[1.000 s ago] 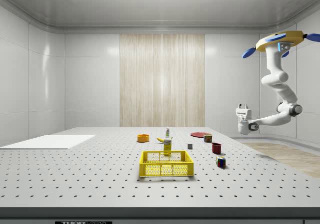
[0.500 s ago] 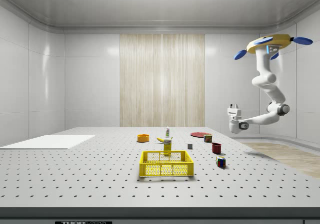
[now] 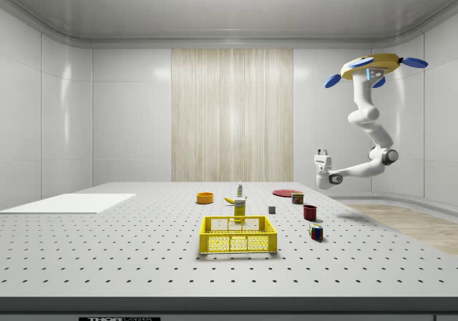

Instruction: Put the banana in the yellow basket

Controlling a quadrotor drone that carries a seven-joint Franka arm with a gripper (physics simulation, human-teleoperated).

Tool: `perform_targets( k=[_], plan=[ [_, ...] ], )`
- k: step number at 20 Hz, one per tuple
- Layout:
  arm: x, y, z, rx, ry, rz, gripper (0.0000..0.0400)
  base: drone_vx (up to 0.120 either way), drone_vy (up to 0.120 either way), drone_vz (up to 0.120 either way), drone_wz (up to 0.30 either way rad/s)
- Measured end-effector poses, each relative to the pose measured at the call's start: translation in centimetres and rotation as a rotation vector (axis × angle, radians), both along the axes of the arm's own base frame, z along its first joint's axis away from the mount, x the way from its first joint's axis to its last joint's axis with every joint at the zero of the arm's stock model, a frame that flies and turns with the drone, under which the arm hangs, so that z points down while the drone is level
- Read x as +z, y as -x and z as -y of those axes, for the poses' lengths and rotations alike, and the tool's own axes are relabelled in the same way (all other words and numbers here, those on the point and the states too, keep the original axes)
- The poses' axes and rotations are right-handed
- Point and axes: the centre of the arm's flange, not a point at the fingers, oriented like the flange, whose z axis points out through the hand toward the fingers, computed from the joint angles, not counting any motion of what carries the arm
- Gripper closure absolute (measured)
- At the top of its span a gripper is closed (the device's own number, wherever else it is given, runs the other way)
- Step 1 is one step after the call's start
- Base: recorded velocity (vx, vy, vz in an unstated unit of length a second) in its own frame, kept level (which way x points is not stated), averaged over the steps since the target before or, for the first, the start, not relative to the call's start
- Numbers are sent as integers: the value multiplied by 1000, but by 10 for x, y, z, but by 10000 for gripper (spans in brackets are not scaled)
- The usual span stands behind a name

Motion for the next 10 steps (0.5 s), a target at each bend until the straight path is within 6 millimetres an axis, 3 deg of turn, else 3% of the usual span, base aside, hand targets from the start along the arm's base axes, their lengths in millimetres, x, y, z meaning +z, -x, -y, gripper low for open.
perform_targets(
  k=[10],
  plan=[
    [0,1,-5,-1,54,8,0,120,-120,0,0]
  ],
)
